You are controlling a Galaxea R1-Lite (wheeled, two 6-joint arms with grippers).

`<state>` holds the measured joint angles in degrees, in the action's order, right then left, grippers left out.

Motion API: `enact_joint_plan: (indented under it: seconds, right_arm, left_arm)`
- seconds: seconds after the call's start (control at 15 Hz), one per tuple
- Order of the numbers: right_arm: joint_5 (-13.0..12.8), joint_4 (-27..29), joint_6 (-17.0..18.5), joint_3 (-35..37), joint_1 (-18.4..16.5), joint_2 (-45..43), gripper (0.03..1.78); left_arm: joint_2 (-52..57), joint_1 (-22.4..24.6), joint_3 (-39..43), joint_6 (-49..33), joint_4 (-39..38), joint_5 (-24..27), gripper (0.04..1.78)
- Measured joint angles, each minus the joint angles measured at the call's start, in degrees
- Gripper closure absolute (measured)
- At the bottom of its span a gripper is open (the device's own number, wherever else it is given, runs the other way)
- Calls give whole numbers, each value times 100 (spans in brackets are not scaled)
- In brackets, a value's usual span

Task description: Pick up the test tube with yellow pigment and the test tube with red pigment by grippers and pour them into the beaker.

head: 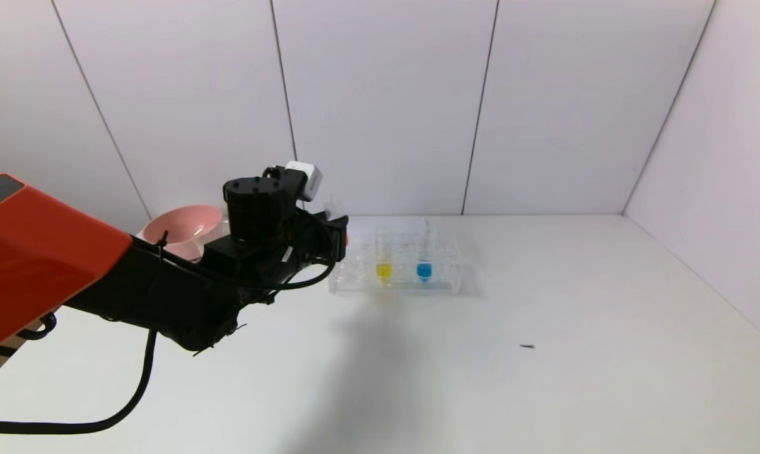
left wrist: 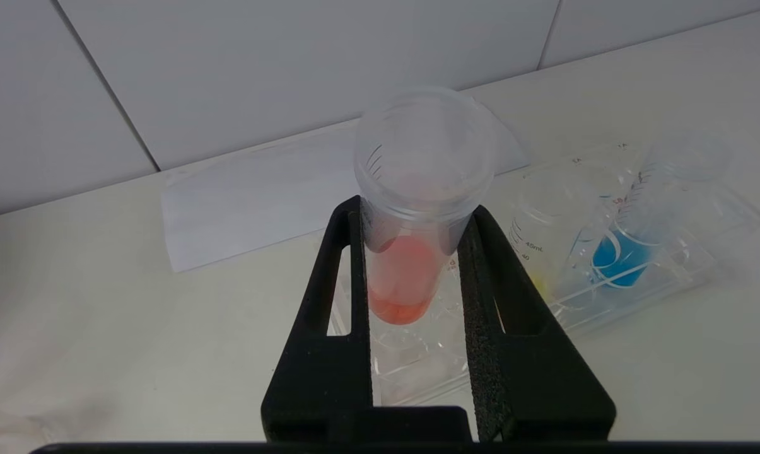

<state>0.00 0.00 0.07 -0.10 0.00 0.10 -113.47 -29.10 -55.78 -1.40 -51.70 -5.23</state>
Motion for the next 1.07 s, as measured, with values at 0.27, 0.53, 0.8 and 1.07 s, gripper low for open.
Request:
enact_joint_plan:
  seconds: [0.27, 0.53, 0.8, 1.07]
  right_arm:
    - [-2, 0, 2, 0, 0, 0, 11]
    - [0, 0, 2, 0, 0, 0, 11]
    - [0, 2, 2, 0, 0, 0, 11]
    - [0, 0, 2, 0, 0, 0, 11]
  left_arm:
    - [230, 0, -50, 85, 251, -6, 138]
    - [475, 18, -52, 111, 429, -6, 138]
    - [647, 29, 6, 110, 503, -17, 138]
    - [887, 77, 122, 116, 630, -35, 138]
